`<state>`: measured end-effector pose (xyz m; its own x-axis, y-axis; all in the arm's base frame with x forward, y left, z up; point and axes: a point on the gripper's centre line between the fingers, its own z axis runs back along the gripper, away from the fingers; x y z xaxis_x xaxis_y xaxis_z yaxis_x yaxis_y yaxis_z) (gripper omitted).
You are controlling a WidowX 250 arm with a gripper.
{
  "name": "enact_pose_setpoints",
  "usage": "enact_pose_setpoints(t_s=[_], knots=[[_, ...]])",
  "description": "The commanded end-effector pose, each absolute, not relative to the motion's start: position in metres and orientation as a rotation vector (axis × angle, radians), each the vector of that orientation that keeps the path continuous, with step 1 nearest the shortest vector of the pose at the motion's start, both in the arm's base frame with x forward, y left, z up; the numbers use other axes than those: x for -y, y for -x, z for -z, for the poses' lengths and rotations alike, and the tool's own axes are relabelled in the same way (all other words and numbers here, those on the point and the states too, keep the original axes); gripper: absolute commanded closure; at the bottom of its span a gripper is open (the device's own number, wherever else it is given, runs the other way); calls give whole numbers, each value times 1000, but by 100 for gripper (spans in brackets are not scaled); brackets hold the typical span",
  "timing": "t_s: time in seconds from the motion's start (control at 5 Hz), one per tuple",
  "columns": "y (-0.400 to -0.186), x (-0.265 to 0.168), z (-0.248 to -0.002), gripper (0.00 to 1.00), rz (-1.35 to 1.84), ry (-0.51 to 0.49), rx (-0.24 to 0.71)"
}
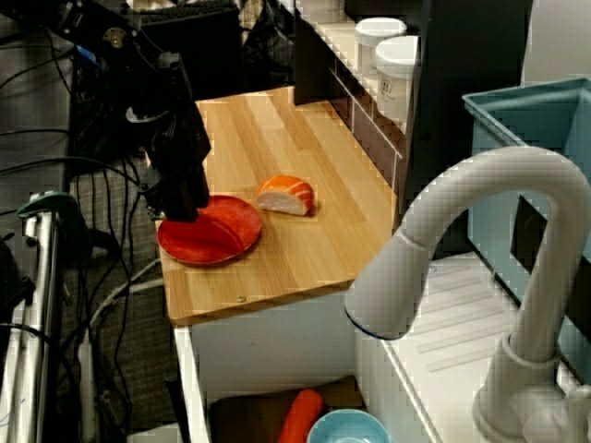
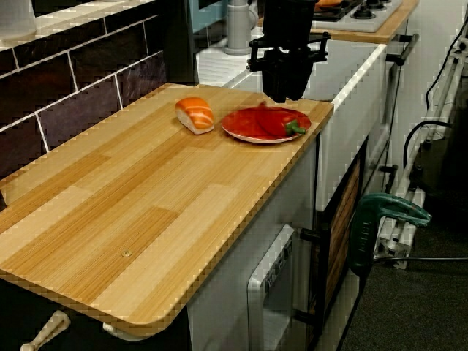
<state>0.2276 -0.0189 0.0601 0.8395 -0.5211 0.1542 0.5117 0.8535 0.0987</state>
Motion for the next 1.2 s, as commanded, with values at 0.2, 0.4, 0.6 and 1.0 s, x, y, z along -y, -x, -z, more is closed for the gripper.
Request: enact_pose_setpoints(t_s=[0.2,0.4,0.6,1.0], knots=[[-232,12,-67,0,486,-94,212],[-234,10,-71,0,475,-86,213],[-234,8,-73,0,467,-82,205],[-233,11,-63,0,471,-91,199]])
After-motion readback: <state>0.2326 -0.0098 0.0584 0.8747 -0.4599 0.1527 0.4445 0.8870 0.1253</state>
